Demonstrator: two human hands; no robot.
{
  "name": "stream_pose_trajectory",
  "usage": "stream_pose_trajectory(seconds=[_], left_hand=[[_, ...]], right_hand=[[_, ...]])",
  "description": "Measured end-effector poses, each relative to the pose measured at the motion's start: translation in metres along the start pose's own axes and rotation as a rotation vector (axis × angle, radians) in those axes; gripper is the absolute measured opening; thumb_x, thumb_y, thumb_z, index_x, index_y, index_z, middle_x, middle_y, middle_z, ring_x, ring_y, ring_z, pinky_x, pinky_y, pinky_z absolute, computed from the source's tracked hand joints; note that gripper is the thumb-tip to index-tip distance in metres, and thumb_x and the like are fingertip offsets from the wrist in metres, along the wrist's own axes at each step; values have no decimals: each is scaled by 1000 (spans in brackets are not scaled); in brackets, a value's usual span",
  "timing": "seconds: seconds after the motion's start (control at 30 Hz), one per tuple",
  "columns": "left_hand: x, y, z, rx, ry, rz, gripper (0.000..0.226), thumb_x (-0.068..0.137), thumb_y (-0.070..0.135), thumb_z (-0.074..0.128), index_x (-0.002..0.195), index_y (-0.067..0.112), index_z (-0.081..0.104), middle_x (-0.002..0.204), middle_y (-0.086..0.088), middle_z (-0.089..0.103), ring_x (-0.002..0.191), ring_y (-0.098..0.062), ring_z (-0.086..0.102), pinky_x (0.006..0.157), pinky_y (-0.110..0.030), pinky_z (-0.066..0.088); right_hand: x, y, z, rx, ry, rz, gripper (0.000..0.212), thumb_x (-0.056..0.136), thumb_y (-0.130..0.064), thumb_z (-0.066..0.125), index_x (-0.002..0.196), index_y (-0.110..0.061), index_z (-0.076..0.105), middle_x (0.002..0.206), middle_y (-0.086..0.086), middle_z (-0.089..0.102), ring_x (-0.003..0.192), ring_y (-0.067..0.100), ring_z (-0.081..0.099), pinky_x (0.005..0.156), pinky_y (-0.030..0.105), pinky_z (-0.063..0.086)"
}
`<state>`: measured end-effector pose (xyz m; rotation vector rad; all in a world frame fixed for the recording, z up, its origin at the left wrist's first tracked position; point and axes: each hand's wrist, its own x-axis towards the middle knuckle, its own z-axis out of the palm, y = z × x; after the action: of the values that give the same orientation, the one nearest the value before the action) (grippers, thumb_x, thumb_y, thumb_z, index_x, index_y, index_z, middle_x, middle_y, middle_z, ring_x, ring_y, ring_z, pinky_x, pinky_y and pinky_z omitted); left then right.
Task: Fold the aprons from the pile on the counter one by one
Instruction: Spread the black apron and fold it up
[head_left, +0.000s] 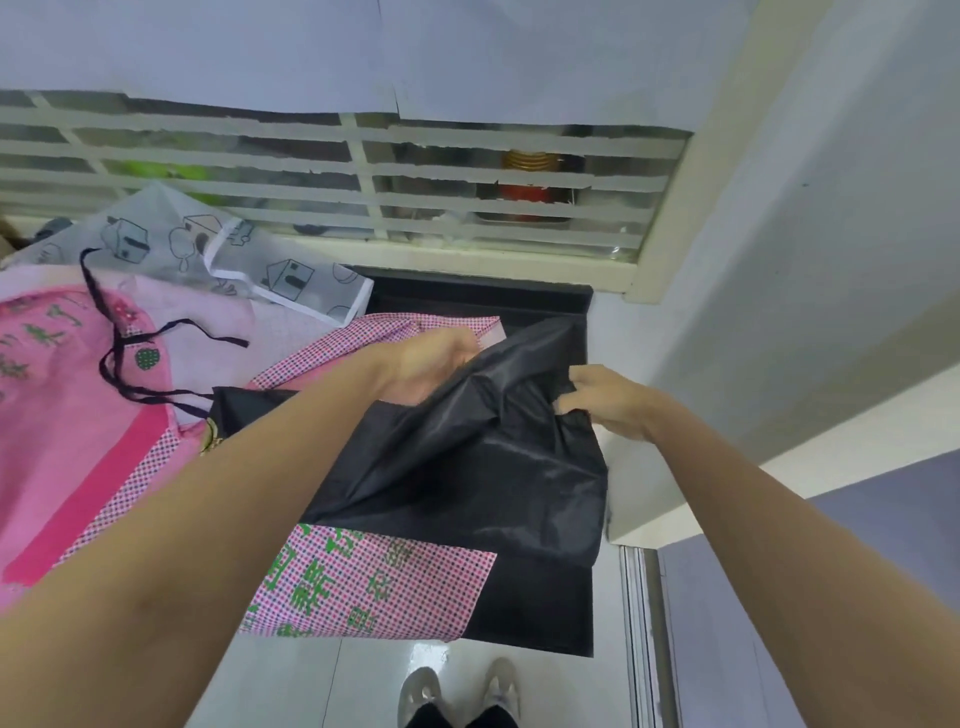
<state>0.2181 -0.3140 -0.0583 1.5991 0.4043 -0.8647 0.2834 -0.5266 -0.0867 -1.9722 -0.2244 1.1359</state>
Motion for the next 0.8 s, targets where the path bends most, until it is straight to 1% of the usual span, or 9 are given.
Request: stream_pose_trajectory(seconds=[0.07, 0.2, 0.23, 0.3, 0.43, 0.53, 0.63, 0.7, 0.8], left_hand=[[18, -14, 4, 206, 96, -80, 35, 100, 29, 36, 101, 7, 63, 113, -19, 63, 96, -31, 62, 97, -42, 46], [31, -24, 22, 253, -153, 11, 19, 98, 11, 44, 105, 6, 61, 121, -14, 58, 99, -25, 58, 105, -41, 40], [30, -21, 21, 203, -135, -106, 17, 97, 7, 45, 101, 8, 61, 118, -14, 58, 102, -27, 57, 106, -45, 38], [26, -16, 16, 283, -35, -314, 20, 96, 8, 47, 108, 20, 58, 127, -11, 51, 117, -32, 49, 102, -54, 40], [33, -20, 14, 391, 5, -327, 51, 98, 8, 39, 141, 36, 35, 145, -7, 37, 129, -35, 40, 99, -56, 41], [38, -36, 26, 780, 233, -190, 51, 97, 8, 43, 144, 24, 32, 141, -11, 35, 119, -37, 46, 93, -41, 47], [41, -57, 24, 968, 472, -110, 43, 93, 4, 45, 136, 12, 40, 137, -15, 33, 118, -37, 47, 99, -43, 40], [39, -66, 18, 1031, 526, -126, 35, 93, 3, 44, 128, 6, 45, 133, -15, 36, 113, -36, 51, 95, -43, 42], [34, -68, 11, 1056, 569, -123, 28, 95, 6, 46, 122, -1, 50, 123, -14, 46, 105, -32, 57, 88, -39, 46]], right_hand=[[1, 4, -8, -129, 57, -39, 30, 87, 0, 59, 117, 3, 56, 117, 18, 61, 107, 35, 58, 96, 44, 47], [5, 17, -22, -133, 396, -184, 26, 87, -5, 64, 111, 2, 59, 104, 16, 61, 97, 30, 57, 94, 41, 47], [7, 20, -25, -85, 429, -204, 26, 86, -8, 65, 110, 2, 59, 104, 16, 61, 95, 30, 57, 94, 43, 47], [3, 23, -29, -63, 319, -171, 33, 86, -11, 67, 116, -2, 58, 110, 9, 60, 98, 25, 56, 92, 36, 47], [-1, 31, -34, -260, 5, 51, 37, 82, -1, 67, 118, 0, 58, 120, 13, 61, 108, 30, 58, 96, 36, 46], [0, 31, -33, -537, 242, -20, 26, 84, 2, 61, 109, 6, 59, 111, 15, 61, 97, 30, 56, 76, 31, 42], [-1, 30, -30, -487, 485, -149, 26, 89, 2, 55, 114, 2, 60, 104, 12, 58, 97, 30, 54, 71, 25, 36], [3, 36, -31, -430, 457, -169, 26, 88, 0, 56, 114, 1, 60, 104, 11, 57, 97, 29, 53, 77, 27, 40], [5, 46, -33, -291, 315, -230, 8, 75, -4, 58, 79, 3, 60, 80, 12, 58, 77, 28, 53, 74, 37, 52]])
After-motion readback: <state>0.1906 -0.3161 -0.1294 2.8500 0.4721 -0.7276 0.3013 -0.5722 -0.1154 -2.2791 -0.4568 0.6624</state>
